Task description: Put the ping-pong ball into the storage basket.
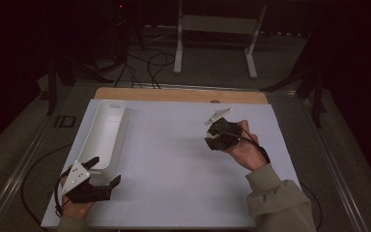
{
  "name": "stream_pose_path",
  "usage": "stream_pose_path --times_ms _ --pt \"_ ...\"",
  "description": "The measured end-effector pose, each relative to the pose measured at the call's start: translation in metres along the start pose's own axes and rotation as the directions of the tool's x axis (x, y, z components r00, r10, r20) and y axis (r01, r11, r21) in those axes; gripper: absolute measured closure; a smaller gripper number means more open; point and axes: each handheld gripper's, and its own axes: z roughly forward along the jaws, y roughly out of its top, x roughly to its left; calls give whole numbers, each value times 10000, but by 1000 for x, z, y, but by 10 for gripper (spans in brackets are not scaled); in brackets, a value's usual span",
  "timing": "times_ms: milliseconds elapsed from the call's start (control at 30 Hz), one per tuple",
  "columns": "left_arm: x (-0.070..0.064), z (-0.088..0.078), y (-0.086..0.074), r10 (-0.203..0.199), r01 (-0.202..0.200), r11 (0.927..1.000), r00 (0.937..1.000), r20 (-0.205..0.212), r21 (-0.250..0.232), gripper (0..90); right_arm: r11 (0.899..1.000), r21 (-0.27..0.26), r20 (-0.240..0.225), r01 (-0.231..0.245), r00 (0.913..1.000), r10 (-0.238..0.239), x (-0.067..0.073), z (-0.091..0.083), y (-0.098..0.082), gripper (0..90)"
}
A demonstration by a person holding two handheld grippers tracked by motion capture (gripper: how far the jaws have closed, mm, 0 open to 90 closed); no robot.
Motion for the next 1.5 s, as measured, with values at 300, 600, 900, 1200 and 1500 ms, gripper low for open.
stream_pose_path --times_ms 300,600,900,1200,1500 --pt "0 0 0 5 -5 10000 10000 9 -1 20 9999 -42 -13 131 9999 -131 2 -1 6 503" --pt "0 0 0 5 -5 10000 10000 10 -3 20 9997 -117 -1 205 9998 -205 3 -4 14 503" --pt "0 0 0 -5 5 10000 10000 22 -6 21 9993 -143 -9 332 9994 -333 5 -6 19 504" --pt "0 0 0 3 -3 10000 10000 30 -5 21 9989 -178 -53 425 9991 -426 8 -7 26 503" --pt "0 0 0 -8 8 10000 10000 41 -13 20 9982 -237 -84 552 9984 -555 12 -8 32 503"
